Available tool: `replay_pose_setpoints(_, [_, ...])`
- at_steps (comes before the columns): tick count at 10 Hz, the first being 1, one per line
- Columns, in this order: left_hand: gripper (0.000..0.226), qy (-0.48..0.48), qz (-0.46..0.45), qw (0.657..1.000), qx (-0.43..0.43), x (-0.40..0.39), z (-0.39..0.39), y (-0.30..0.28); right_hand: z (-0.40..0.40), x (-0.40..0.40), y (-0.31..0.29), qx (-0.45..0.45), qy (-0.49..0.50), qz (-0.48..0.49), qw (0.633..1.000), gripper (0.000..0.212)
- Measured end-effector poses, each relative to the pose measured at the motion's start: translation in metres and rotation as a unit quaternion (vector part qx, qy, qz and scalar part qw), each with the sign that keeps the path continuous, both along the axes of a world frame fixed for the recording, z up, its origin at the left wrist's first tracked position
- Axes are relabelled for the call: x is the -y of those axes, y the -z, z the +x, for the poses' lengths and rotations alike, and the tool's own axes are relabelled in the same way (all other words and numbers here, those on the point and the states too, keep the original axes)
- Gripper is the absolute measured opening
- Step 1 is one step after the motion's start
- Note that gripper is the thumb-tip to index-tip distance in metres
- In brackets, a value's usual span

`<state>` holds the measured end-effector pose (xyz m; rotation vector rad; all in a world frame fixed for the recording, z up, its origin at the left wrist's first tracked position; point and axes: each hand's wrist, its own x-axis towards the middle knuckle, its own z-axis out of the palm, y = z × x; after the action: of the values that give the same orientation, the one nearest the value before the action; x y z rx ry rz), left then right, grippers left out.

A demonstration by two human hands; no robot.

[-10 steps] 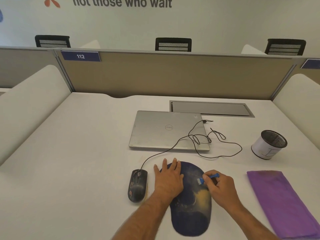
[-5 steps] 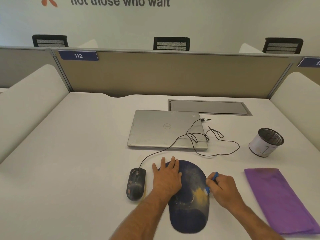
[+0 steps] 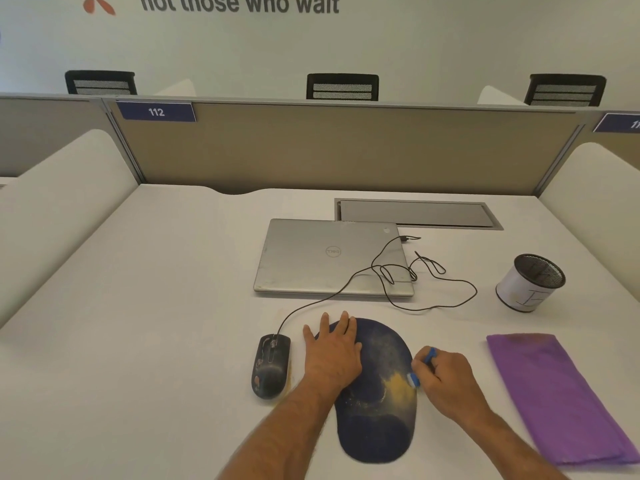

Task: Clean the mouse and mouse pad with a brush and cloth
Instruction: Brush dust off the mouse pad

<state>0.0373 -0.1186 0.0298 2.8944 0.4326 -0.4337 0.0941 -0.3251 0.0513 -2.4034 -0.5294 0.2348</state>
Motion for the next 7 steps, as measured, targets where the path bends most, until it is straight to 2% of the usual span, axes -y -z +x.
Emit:
replay_pose_setpoints(1, [0.060,-0.001,-0.001,1.000,0.000,0.000,0.000,0.000,0.001,0.001,0.001,0.005,0.018,0.020,1.000,0.025])
replay_pose_setpoints(2, [0.060,-0.002,0.000,1.000,0.000,-0.001,0.000,0.001,0.000,0.001,-0.002,-0.002,0.009,0.013,1.000,0.018])
replay_pose_setpoints(3, [0.060,-0.003,0.001,1.000,0.000,0.000,0.000,0.001,0.000,0.003,-0.001,-0.017,0.000,0.008,1.000,0.030])
replay_pose_setpoints(4, [0.060,-0.003,0.003,1.000,0.002,0.000,0.000,0.001,0.001,0.007,-0.004,0.003,0.017,0.028,0.999,0.031])
replay_pose_setpoints(5, [0.060,-0.003,0.001,1.000,0.001,0.000,0.000,0.001,-0.001,0.007,-0.006,0.020,0.010,0.037,0.999,0.016])
replay_pose_setpoints(6, [0.060,-0.005,0.005,1.000,-0.001,-0.001,0.000,0.001,-0.003,0.009,-0.003,0.004,-0.018,0.013,1.000,0.012])
replay_pose_setpoints(7, [0.060,-0.006,0.002,1.000,-0.001,0.000,0.001,0.000,-0.002,0.011,0.001,-0.014,-0.019,0.012,1.000,0.021])
